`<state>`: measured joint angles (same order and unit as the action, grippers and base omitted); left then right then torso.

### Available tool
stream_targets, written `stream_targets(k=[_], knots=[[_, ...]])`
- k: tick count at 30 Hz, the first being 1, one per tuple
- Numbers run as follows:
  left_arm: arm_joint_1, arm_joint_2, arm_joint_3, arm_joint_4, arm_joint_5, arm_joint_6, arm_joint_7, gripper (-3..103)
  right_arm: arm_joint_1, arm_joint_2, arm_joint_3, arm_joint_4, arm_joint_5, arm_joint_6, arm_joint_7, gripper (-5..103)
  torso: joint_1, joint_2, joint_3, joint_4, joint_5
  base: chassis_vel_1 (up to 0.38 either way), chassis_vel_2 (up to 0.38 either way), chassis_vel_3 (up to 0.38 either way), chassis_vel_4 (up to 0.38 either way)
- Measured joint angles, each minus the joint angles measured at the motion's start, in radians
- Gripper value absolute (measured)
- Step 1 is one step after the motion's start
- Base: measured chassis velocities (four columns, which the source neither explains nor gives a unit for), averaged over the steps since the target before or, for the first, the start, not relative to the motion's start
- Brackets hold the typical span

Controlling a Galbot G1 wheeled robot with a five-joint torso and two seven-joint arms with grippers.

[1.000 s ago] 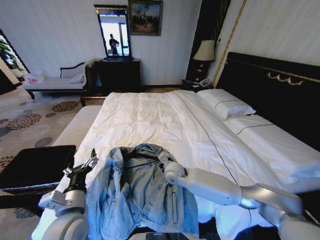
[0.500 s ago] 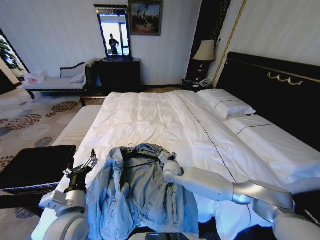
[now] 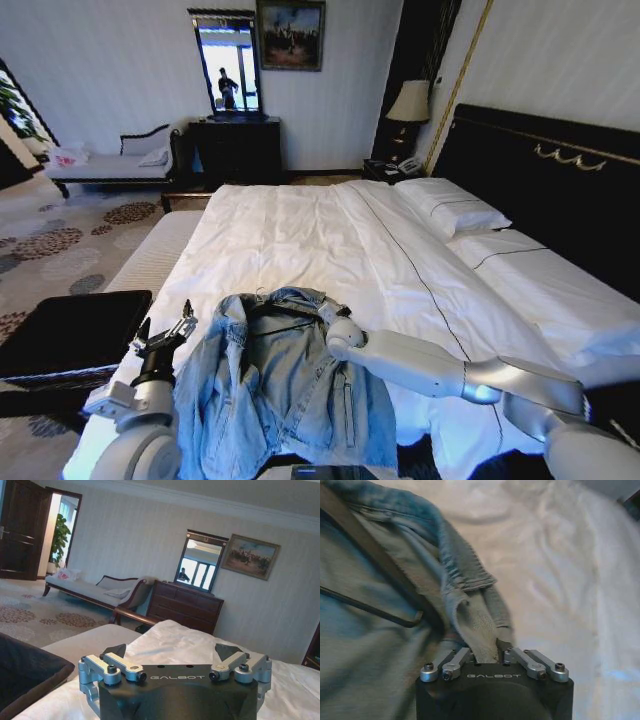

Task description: Pick up the clothes from the bed and hang them on the clothes hanger.

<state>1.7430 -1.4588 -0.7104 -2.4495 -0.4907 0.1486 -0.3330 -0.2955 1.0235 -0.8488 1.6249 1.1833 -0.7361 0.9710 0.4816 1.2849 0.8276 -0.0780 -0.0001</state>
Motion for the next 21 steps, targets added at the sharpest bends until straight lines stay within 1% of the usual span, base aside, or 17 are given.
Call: stream_targets(k=[1,2,3,4,6,8,9,10,12,13,14,16,17,19,21], knots=[[0.000,0.000,0.000,0.000,0.000,-0.001,-0.001,100,0.000,0.005,0.005,0.003,0.024,0.000,0.002,19,0.000,0.000,0.000,0.0000,0.0000,0.000,0.000,0.000,0.000],[0.000,0.001,0.000,0.000,0.000,-0.001,-0.001,100,0.000,0.011,0.008,0.005,0.044,0.000,0.005,19,0.000,0.000,0.000,0.0000,0.0000,0.000,0.000,0.000,0.000],[0.000,0.001,0.000,0.000,0.000,-0.001,-0.001,100,0.000,0.011,0.008,0.005,0.044,0.000,0.005,19,0.000,0.000,0.000,0.0000,0.0000,0.000,0.000,0.000,0.000],[0.001,0.001,-0.001,0.001,0.000,-0.002,-0.002,100,0.002,0.022,0.010,0.005,0.063,0.000,0.008,14,0.000,0.000,0.000,0.0000,0.0000,0.000,0.000,0.000,0.000],[0.001,0.002,-0.002,0.001,0.000,-0.003,-0.004,100,0.009,0.039,0.009,-0.005,0.071,0.000,0.010,3,0.000,0.000,0.000,0.0000,0.0000,0.000,0.000,0.000,0.000],[0.001,0.003,-0.002,0.001,0.000,-0.004,-0.004,100,0.011,0.041,0.008,-0.007,0.071,0.000,0.010,3,0.000,0.000,0.000,0.0000,0.0000,0.000,0.000,0.000,0.000],[0.002,0.003,-0.004,0.001,0.000,-0.004,-0.009,100,0.023,0.064,0.005,-0.025,0.072,0.000,0.010,1,0.000,0.000,0.000,0.0000,-0.0001,0.000,0.000,0.000,0.000],[0.003,0.004,-0.004,0.001,0.000,-0.005,-0.014,100,0.035,0.086,0.004,-0.038,0.073,0.001,0.007,1,0.000,0.000,0.000,-0.0001,-0.0001,0.000,0.000,0.000,0.000],[0.005,0.005,-0.007,0.001,0.000,-0.007,-0.021,100,0.059,0.140,0.004,-0.048,0.088,0.029,-0.022,1,0.000,0.000,0.000,0.0000,-0.0001,0.000,0.000,0.000,0.000],[0.005,0.005,-0.007,0.001,0.000,-0.007,-0.021,100,0.059,0.140,0.004,-0.048,0.088,0.029,-0.022,1,0.000,0.000,0.000,0.0000,-0.0001,0.000,0.000,0.000,0.000],[0.006,0.005,-0.008,0.001,0.000,-0.008,-0.023,100,0.066,0.158,0.004,-0.047,0.102,0.046,-0.032,1,0.000,0.000,0.000,0.0003,-0.0001,0.000,0.000,0.000,0.000],[0.006,0.007,-0.012,0.001,0.001,-0.009,-0.030,100,0.077,0.210,0.005,-0.027,0.163,0.084,-0.044,1,0.000,0.000,0.000,0.0002,-0.0003,0.000,0.000,0.000,0.000],[0.006,0.007,-0.012,0.001,0.001,-0.009,-0.030,100,0.077,0.210,0.005,-0.027,0.163,0.084,-0.044,1,0.000,0.000,0.000,0.0002,-0.0003,0.000,0.000,0.000,0.000],[0.005,0.007,-0.013,0.001,0.000,-0.010,-0.037,100,0.077,0.270,0.000,-0.016,0.221,0.133,-0.035,1,0.000,0.000,0.000,0.0003,-0.0002,0.000,0.000,0.000,0.000],[0.006,0.007,-0.013,0.002,0.000,-0.011,-0.040,100,0.070,0.312,-0.007,-0.029,0.238,0.163,-0.027,1,0.000,0.000,0.000,0.0003,-0.0001,0.000,0.000,0.000,0.000]])
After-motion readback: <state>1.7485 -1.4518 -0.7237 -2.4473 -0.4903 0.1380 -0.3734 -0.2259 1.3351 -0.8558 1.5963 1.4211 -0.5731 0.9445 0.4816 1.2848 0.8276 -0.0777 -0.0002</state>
